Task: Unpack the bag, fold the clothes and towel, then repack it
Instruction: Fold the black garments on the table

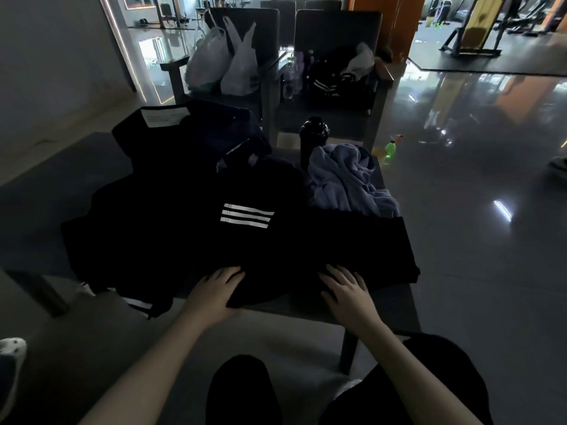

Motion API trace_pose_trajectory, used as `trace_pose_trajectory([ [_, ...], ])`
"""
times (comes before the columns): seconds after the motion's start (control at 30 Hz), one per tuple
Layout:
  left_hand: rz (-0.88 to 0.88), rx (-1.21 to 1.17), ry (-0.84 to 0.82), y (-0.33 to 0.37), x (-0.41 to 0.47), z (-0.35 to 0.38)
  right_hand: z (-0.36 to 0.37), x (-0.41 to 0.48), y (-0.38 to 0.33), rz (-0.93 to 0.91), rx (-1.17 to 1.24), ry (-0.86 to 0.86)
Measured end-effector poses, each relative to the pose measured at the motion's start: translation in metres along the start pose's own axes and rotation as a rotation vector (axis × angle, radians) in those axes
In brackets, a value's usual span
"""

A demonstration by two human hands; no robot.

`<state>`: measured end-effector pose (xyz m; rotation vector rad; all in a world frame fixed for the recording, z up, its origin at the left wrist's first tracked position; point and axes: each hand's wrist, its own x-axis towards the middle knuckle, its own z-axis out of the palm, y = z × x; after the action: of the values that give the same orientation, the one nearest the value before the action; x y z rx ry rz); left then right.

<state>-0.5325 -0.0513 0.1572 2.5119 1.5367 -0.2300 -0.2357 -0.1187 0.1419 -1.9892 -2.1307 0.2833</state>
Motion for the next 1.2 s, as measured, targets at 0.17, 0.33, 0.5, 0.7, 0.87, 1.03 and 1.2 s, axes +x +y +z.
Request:
trace_pose_trajectory([
  [0.17,0.053,-0.049,0.070,-0.002,-0.009,-0.005,-0.004,-0.006,0.002,0.005,-0.015,-0.029],
  [0.33,-0.064,-0.248,0.073,-0.002,-0.012,-0.029,-0.011,-0.014,-0.007,-0.001,-0.088,-0.037],
  [0.5,-0.222,-0.581,0.147,-0.013,0.006,-0.055,-0.013,-0.009,-0.010,-0.002,-0.084,0.038],
  [0.7,-0.453,-0.877,0.354,-0.015,0.030,-0.067,-0.029,0.018,-0.016,0.162,0.144,0.074],
  [0.87,-0.517,-1.194,0.252,-0.019,0.031,-0.044,-0.036,0.038,-0.014,0.309,0.206,-0.023],
  [1.03,-0.492,-0.946,0.260,-0.021,0.031,-0.038,-0.026,0.046,-0.017,0.348,0.147,-0.032],
  [1.2,-0.523,-0.881,0.380,-0.026,0.032,-0.033,-0.025,0.045,-0.020,0.428,0.156,-0.004],
])
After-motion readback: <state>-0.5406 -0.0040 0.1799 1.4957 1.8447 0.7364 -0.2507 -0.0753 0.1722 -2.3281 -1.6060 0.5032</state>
